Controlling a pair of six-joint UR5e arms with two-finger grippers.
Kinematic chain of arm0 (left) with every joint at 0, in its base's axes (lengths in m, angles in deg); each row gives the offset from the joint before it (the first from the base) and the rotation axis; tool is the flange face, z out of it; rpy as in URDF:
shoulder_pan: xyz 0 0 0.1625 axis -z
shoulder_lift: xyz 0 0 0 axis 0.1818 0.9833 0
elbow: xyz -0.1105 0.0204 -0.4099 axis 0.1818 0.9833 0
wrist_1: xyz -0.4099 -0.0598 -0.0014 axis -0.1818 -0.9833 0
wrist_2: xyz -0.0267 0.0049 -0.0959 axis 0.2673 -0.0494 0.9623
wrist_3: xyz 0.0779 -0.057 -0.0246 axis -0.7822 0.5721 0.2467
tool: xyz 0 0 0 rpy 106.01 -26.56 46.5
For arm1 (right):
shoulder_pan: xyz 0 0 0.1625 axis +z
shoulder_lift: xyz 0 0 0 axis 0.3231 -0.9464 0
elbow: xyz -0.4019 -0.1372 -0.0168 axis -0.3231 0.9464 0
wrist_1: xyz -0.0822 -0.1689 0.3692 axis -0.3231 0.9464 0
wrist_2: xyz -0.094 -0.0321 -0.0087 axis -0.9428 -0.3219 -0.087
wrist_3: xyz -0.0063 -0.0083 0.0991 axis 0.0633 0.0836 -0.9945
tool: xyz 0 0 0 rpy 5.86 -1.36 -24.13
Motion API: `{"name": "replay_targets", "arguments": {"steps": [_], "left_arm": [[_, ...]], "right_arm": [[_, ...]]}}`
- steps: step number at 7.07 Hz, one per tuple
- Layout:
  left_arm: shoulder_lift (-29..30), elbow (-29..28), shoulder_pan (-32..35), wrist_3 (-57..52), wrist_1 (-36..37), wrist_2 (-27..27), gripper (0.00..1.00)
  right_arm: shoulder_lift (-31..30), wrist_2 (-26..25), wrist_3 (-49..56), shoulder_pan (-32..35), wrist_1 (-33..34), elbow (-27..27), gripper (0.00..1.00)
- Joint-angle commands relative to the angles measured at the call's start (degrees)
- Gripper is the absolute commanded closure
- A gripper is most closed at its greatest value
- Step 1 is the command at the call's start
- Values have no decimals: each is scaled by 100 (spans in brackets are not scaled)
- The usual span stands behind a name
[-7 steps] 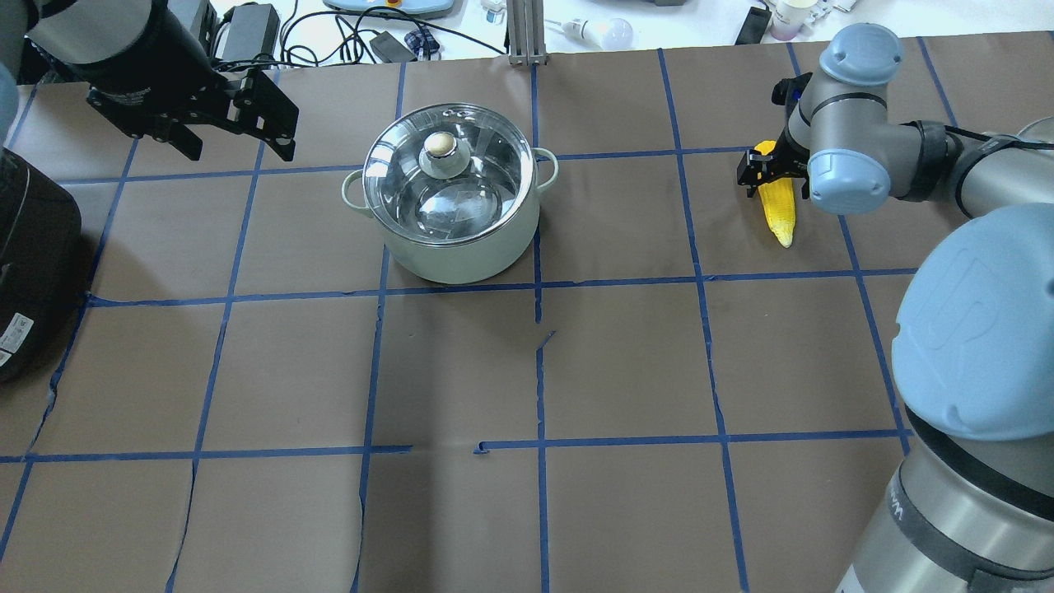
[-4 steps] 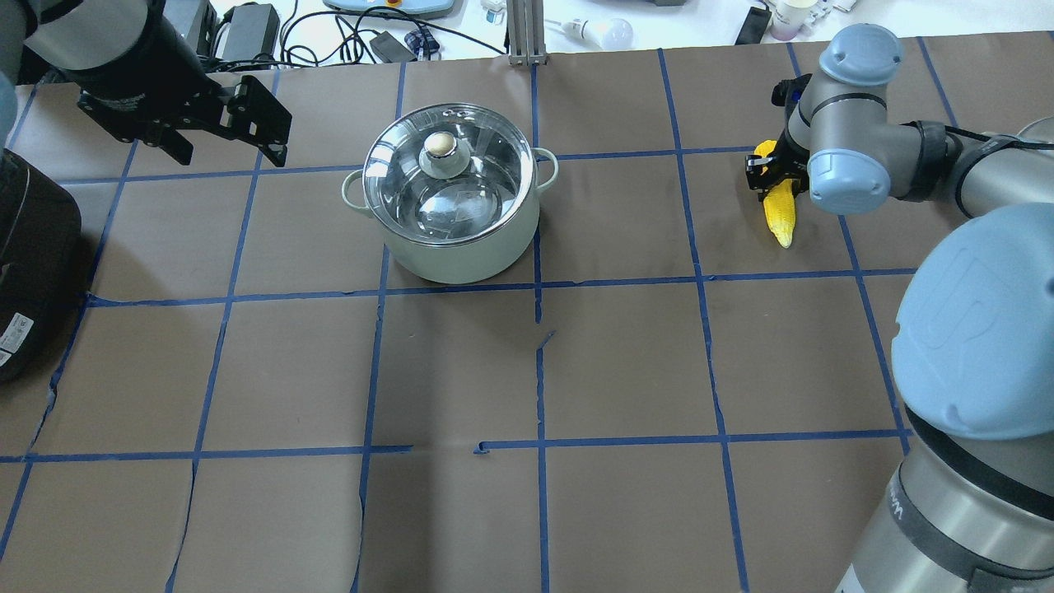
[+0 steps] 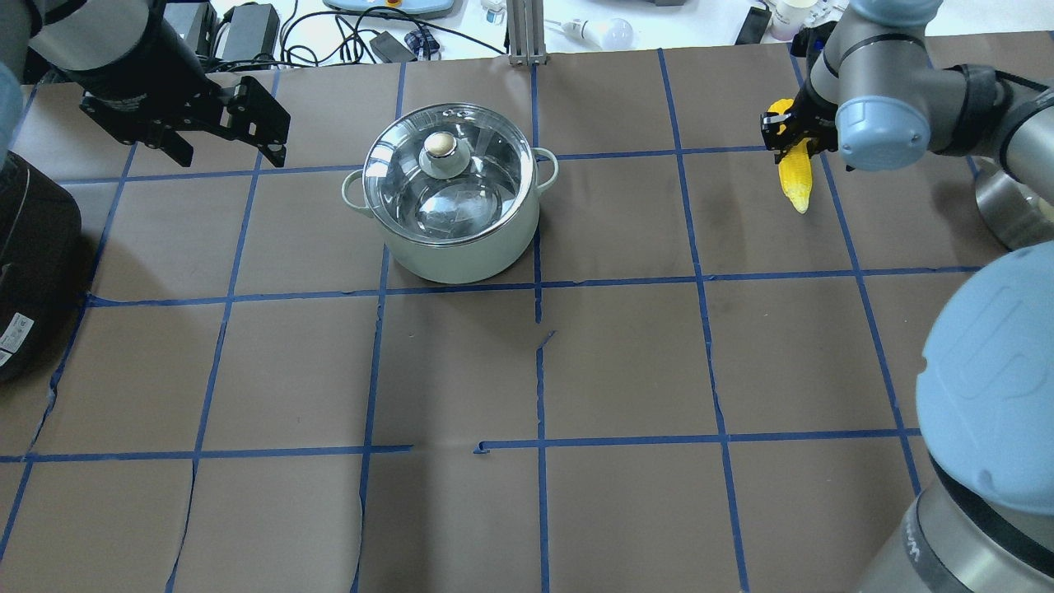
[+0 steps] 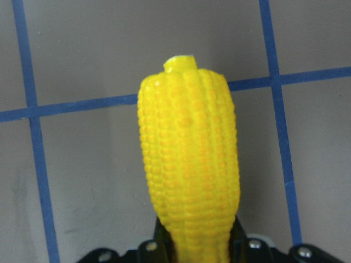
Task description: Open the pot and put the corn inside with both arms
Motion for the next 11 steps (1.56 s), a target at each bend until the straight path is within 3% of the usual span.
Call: {"name": "replay_targets", "arguments": {"steps": [1,5,7,9,10,11], "left_arm": [[597,-18,173,543,721,60,0],[1977,-324,1342,1976,1859,52,0],[2479,-729,1501,2083,1886,43,2],[2779,-792,1511,2057,2403,8,2],[2815,-783,1511,1944,2414,-18,14],[2833,-765,1511,1882,2414,-36,14]], "right_arm": [[-546,15,-67,52,-536,39,100],[-557,7,-401,535,-503,39,100],[-549,-63,-427,815,-503,39,100],[-540,-55,-427,886,-459,48,100],[-540,-64,-436,965,-459,39,100],[-531,-64,-436,983,-442,39,100]]}}
